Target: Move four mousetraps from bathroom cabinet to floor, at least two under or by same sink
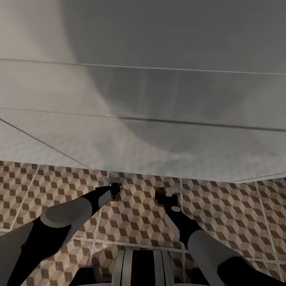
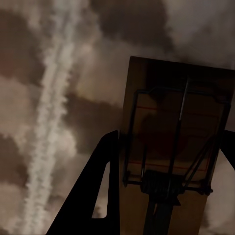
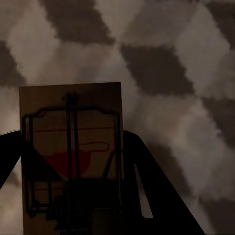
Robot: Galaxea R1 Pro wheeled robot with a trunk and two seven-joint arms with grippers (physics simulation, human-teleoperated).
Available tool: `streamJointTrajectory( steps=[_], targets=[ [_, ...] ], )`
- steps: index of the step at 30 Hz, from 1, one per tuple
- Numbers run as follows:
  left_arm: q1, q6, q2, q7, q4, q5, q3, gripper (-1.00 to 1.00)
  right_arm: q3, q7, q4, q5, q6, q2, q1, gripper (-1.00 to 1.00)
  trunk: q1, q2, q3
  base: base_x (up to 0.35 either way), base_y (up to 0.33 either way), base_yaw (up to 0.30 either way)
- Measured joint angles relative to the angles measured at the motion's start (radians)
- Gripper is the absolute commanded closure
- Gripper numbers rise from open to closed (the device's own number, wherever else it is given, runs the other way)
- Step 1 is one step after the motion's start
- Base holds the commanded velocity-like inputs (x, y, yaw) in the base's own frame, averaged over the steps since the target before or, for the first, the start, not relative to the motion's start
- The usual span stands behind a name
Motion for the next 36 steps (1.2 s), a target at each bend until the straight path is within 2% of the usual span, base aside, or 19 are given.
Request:
streamJointTrajectory(
  steps=[36],
  targets=[
    [0.000,0.000,0.000,0.000,0.000,0.000,0.000,1.00,0.000,0.000,-0.008,0.000,0.000,0.000,0.000,1.00,0.000,0.000,-0.015,0.000,0.000,0.000]
  ],
)
